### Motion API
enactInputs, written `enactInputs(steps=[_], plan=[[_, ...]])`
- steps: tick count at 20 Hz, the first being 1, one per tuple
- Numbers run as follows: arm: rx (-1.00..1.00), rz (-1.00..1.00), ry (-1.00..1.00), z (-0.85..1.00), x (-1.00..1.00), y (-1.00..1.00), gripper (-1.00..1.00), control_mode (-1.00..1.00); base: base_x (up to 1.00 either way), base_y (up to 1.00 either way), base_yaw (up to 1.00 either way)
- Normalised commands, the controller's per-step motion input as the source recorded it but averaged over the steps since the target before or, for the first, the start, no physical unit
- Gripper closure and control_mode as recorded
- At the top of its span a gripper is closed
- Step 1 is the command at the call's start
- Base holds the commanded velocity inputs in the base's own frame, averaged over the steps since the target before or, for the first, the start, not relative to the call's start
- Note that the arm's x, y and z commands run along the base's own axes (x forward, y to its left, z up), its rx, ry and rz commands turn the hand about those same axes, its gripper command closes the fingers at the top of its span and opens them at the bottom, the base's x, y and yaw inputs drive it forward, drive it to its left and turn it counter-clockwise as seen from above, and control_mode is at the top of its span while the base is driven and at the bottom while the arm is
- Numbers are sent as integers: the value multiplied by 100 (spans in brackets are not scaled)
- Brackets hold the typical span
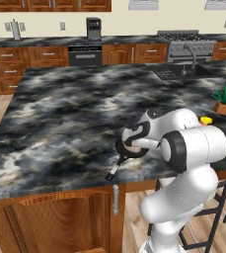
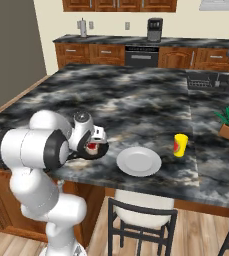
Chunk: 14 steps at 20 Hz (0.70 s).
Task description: Pick up the pan with the steak in it and place it on the dining table. Then place the steak on the plate.
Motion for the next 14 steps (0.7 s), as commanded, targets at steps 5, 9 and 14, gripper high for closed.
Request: enactInputs(steps=[5, 9, 14], plan=[[0, 5, 4, -26, 21, -4, -100, -100, 0, 0, 0], [0, 1, 4, -8, 5, -3, -100, -100, 0, 0, 0], [-1, 4, 6, -13, 4, -11, -100, -100, 0, 0, 0]])
